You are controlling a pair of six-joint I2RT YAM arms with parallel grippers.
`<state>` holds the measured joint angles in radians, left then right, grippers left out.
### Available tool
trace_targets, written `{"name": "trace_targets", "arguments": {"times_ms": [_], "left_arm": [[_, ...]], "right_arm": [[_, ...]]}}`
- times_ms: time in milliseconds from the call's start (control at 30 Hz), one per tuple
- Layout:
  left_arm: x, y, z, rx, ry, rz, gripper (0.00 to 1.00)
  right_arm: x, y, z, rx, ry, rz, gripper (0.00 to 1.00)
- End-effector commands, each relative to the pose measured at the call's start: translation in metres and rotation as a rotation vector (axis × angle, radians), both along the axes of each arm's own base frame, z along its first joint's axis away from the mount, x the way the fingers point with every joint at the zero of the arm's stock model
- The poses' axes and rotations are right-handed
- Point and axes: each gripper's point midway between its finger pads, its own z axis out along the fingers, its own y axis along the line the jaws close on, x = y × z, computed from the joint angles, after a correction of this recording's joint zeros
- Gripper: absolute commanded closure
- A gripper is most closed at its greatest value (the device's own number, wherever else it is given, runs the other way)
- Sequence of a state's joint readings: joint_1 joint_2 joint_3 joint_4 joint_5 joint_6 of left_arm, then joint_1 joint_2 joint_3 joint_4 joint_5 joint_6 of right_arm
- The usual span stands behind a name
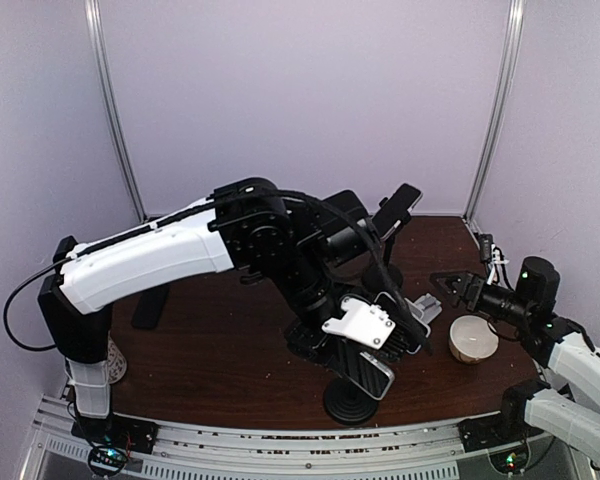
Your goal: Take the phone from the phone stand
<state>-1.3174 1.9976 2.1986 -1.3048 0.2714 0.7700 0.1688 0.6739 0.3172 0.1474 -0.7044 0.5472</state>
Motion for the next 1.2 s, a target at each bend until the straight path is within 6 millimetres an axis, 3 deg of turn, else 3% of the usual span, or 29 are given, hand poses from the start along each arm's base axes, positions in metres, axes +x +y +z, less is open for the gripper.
{"name": "trace_targets", "arguments": {"times_ms": [0,167,400,533,633,767,1033,1167], "left_arm": [[-0.004,-0.008,0.002,-0.019,0.013,-0.018,0.32],[-0.004,-0.011,-0.003,-0.013,0.002,-0.018,0.35],[-0.001,-0.009,0.0,-0.022,-0.021,-0.018,0.6],[0.009,0.002,0.0,-0.007,-0.074,0.008,0.77],[0.019,0.012,0.007,-0.023,-0.073,0.044,0.84],[0.036,0.024,0.021,-0.065,-0.065,0.102,0.91],[0.098,0.065,0.053,-0.168,-0.057,0.315,0.97],[0.127,0.082,0.058,-0.18,-0.076,0.418,0.99]], "right_arm": [[0.001,0.001,0.004,0.007,-0.026,-0.003,0.0],[0.001,-0.001,0.004,0.007,-0.03,-0.017,0.0],[0.002,-0.002,0.005,0.006,-0.031,-0.024,0.0],[0.002,-0.001,0.005,0.008,-0.031,-0.021,0.0],[0.002,-0.002,0.005,0.008,-0.031,-0.023,0.0],[0.002,-0.002,0.004,0.007,-0.029,-0.024,0.0],[0.004,-0.001,0.006,0.011,-0.032,-0.026,0.0],[0.006,0.001,0.008,0.025,-0.031,-0.02,0.0]]}}
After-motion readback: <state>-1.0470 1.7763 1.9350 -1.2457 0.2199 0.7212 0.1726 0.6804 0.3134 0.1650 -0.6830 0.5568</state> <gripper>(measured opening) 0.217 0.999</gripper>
